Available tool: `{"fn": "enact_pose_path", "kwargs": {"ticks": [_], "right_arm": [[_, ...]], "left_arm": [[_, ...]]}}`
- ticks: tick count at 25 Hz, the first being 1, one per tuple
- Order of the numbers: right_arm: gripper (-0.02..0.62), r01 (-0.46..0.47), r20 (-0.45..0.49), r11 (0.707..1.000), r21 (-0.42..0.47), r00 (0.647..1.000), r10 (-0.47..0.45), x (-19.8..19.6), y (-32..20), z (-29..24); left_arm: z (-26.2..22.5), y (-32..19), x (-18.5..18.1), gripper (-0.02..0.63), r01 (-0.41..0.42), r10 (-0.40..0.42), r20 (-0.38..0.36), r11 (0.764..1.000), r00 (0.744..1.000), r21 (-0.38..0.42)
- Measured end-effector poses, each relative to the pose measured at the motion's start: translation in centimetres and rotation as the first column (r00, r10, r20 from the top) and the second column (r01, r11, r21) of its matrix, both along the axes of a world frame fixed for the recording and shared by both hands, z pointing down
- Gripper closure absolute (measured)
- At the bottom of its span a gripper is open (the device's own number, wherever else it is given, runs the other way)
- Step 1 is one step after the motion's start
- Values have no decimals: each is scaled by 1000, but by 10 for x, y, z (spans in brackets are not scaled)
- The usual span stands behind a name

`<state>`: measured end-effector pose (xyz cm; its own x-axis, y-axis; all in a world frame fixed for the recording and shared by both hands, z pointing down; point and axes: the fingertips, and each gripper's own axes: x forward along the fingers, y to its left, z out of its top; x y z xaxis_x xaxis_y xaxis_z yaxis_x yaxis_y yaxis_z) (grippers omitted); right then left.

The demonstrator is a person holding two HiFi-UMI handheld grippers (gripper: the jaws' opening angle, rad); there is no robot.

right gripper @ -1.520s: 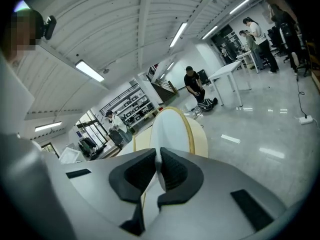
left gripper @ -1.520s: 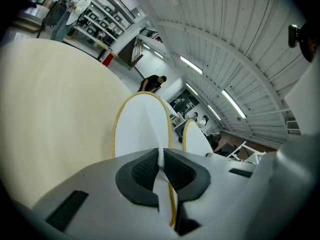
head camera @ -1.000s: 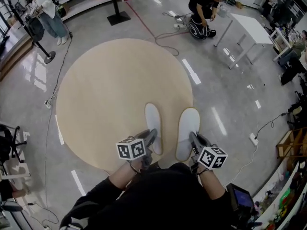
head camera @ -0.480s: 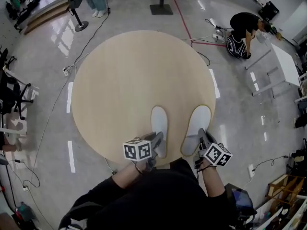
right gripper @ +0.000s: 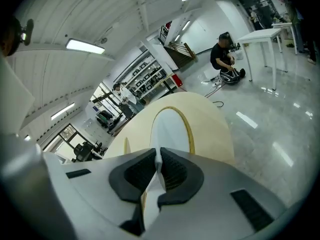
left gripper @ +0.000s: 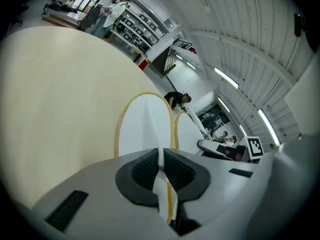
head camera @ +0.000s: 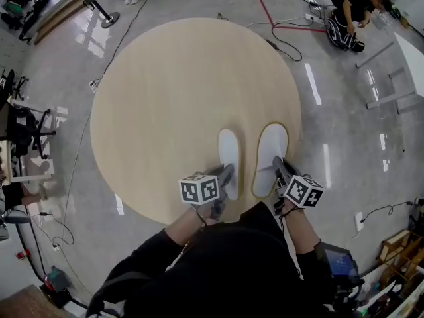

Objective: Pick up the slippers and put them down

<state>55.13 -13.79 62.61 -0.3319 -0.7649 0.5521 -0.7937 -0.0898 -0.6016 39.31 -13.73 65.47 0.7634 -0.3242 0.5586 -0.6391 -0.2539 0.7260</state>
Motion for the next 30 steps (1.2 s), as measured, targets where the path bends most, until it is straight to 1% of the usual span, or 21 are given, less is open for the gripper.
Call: {"fn": "enact_pose_path", "kwargs": {"ticks": [3,5,9,12,18,25,26,27,28,30], "right_arm": [[566,25,7,999,-26,1000,-24,30,-17,17],[566,40,9,998,-39,999,-39,44,-24,26],[566,88,15,993,-81,996,-87,64,-44,52],[566,117,18,987,-112,993,-116,71,-56,71],[566,149,16,979,-138,989,-148,80,-66,94],[561,183,-49,977,-107,981,-189,79,-68,90],[539,186,-57,977,-102,980,-192,79,-68,88],[483,186,-64,978,-99,979,-193,79,-68,87],[430,184,-72,978,-97,979,-191,79,-67,85],[386,175,-98,980,-89,978,-184,78,-65,78]], "left_arm": [[16,-14,35,571,4,-3,21,1000,1000,-13],[25,-20,52,571,7,-6,37,1000,999,-17],[44,-36,82,571,17,-16,65,1000,998,-22],[56,-45,101,571,7,-4,82,1000,997,-26],[77,-56,123,571,-9,14,114,999,993,-42],[77,-59,137,568,-56,58,111,998,992,-19],[76,-60,139,546,-58,59,114,998,992,-15],[76,-59,140,480,-58,59,116,998,992,-14],[76,-58,140,432,-59,60,118,998,991,-15],[73,-56,138,406,-61,62,127,998,990,-9]]}}
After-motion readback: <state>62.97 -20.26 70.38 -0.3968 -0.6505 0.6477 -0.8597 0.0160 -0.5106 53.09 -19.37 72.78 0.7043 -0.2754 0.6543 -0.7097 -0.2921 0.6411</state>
